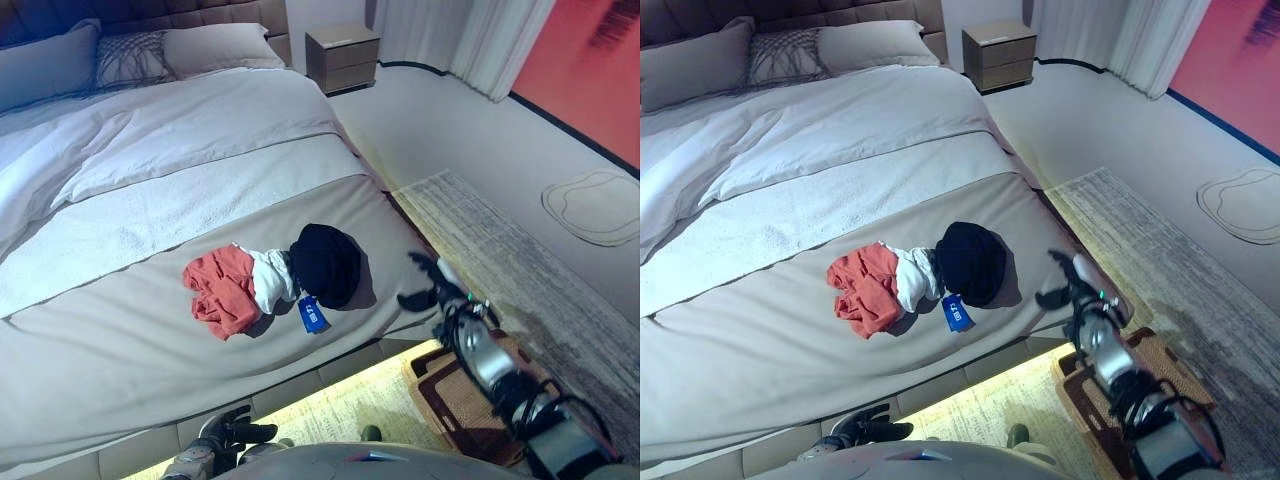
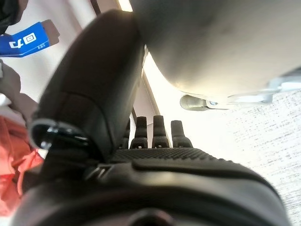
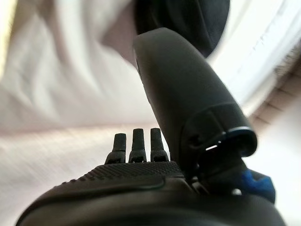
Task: Pick up the clothes from the bed and place them into the basket
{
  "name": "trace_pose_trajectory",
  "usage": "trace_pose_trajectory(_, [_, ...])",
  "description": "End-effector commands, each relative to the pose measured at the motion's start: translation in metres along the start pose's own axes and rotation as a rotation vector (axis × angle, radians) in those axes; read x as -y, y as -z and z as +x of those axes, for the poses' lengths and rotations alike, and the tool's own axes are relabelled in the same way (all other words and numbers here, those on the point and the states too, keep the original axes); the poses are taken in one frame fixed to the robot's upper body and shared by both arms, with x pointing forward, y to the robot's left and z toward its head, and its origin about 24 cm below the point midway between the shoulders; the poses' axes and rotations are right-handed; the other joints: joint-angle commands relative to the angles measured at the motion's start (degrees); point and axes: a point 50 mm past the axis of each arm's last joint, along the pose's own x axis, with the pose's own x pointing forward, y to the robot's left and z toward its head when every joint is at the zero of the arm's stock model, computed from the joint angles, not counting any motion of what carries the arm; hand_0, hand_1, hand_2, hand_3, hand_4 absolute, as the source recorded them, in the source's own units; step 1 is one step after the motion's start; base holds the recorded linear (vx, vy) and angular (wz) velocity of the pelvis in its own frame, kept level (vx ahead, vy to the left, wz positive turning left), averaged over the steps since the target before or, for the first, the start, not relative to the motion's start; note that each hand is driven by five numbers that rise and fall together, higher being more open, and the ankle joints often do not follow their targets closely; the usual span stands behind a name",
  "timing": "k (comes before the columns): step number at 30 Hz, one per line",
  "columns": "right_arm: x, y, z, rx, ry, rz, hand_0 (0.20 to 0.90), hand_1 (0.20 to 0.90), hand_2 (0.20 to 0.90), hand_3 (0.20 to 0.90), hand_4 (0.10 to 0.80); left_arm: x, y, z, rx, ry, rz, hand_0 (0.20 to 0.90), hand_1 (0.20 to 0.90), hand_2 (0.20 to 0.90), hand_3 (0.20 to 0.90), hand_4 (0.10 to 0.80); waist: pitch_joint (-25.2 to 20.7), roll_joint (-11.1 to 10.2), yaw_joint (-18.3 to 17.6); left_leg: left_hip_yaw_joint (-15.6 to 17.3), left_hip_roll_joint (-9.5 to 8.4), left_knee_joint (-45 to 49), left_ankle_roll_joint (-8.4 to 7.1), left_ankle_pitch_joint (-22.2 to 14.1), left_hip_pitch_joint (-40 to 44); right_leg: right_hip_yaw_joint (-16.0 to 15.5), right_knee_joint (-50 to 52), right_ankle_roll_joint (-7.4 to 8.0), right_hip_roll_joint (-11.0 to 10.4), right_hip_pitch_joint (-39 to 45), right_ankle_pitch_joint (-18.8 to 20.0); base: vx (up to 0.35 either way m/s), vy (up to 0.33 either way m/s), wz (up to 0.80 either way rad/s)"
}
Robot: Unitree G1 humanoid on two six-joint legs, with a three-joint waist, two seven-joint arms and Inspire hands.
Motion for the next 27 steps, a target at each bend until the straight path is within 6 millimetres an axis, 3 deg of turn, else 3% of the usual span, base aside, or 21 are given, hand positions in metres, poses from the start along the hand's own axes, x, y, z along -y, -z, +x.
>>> trace_pose_trajectory(1, [0.038, -0.065, 0.021, 0.196, 0.146, -0.011, 0.9, 0.9, 0.9, 0.9, 0.8, 0.008, 0.009, -0.001, -0.036, 0.031, 0.061, 0.9, 0.9, 0.9, 0.9, 0.8, -0.6, -3.1, 1.4, -3.0, -6.2, -1.8, 3.31, 3.0, -5.6, 4.4, 1.5, 0.47, 1.0, -0.8, -0.3, 0.058, 0.035, 0.17])
trace_pose_trajectory(5, [0.081, -0.109, 0.037, 0.273, 0.242, -0.016, 0.9, 0.9, 0.9, 0.9, 0.8, 0.013, -0.017, 0.003, 0.05, 0.058, 0.062, 0.9, 0.9, 0.9, 0.9, 0.8, 3.0, -2.4, 3.4, -4.6, -5.9, -1.0, 2.97, 5.0, -9.5, 1.9, 7.1, -0.91, 0.9, -6.0, -2.4, -0.095, 0.047, 0.2])
trace_pose_trajectory(7, [0.112, -0.139, 0.044, 0.32, 0.321, -0.042, 0.9, 0.9, 0.9, 0.9, 0.8, 0.019, -0.052, 0.005, 0.166, 0.097, 0.044, 0.9, 0.9, 0.9, 0.9, 0.8, 7.6, -1.7, 4.2, -5.9, -6.38, 2.5, 2.68, 5.5, -15.1, 0.6, 11.2, -1.6, 0.5, -11.2, -3.4, -0.387, 0.051, 0.31])
trace_pose_trajectory(8, [0.116, -0.143, 0.045, 0.328, 0.333, -0.047, 0.9, 0.9, 0.9, 0.9, 0.8, 0.02, -0.058, 0.005, 0.186, 0.101, 0.032, 0.9, 0.9, 0.9, 0.9, 0.8, 8.2, -1.5, 4.3, -6.0, -6.47, 3.2, 2.61, 5.6, -16.0, 0.4, 11.8, -1.68, 0.4, -11.9, -3.6, -0.375, 0.023, 0.34])
trace_pose_trajectory(10, [0.14, -0.165, 0.048, 0.347, 0.4, -0.076, 0.9, 0.9, 0.9, 0.9, 0.8, 0.027, -0.088, 0.003, 0.318, 0.15, -0.026, 0.9, 0.9, 0.9, 0.9, 0.8, 12.0, -0.8, 5.4, -6.7, -7.1, 8.7, 2.31, 5.5, -22.8, -1.0, 16.9, -2.28, -0.3, -18.1, -4.8, -0.34, 0.001, 0.35])
trace_pose_trajectory(14, [0.162, -0.177, 0.048, 0.334, 0.465, -0.111, 0.9, 0.9, 0.9, 0.9, 0.8, 0.038, -0.114, -0.004, 0.465, 0.219, -0.075, 0.9, 0.9, 0.9, 0.9, 0.8, 14.5, 0.0, 7.1, -6.2, -8.33, 17.3, 2.2, 4.0, -30.8, -2.7, 24.0, -3.0, -1.4, -24.7, -7.0, -0.162, -0.003, 0.18])
trace_pose_trajectory(16, [0.18, -0.186, 0.045, 0.319, 0.516, -0.141, 0.9, 0.9, 0.9, 0.9, 0.8, 0.044, -0.128, -0.012, 0.546, 0.284, -0.101, 0.9, 0.9, 0.9, 0.9, 0.8, 16.2, 0.5, 8.9, -5.2, -9.13, 27.1, 2.19, 0.3, -37.4, -3.8, 34.3, -3.59, -2.8, -30.0, -11.3, -0.136, -0.019, 0.28])
trace_pose_trajectory(21, [0.206, -0.196, 0.039, 0.313, 0.587, -0.156, 0.9, 0.9, 0.9, 0.9, 0.8, 0.037, -0.137, -0.02, 0.619, 0.329, -0.165, 0.9, 0.9, 0.9, 0.9, 0.8, 17.8, 1.1, 10.5, -2.6, -9.9, 42.1, 3.42, -5.0, -46.3, -5.4, 49.1, -5.04, -5.5, -37.8, -15.4, -0.076, 0.004, 0.2])
trace_pose_trajectory(27, [0.233, -0.211, 0.032, 0.292, 0.623, -0.212, 0.9, 0.9, 0.9, 0.9, 0.8, 0.027, -0.145, -0.031, 0.707, 0.364, -0.234, 0.9, 0.9, 0.9, 0.9, 0.8, 19.2, 2.9, 11.5, -1.0, -10.96, 53.8, 4.56, -8.0, -54.4, -4.7, 62.0, -5.96, -7.5, -46.4, -18.5, -0.024, 0.039, 0.03])
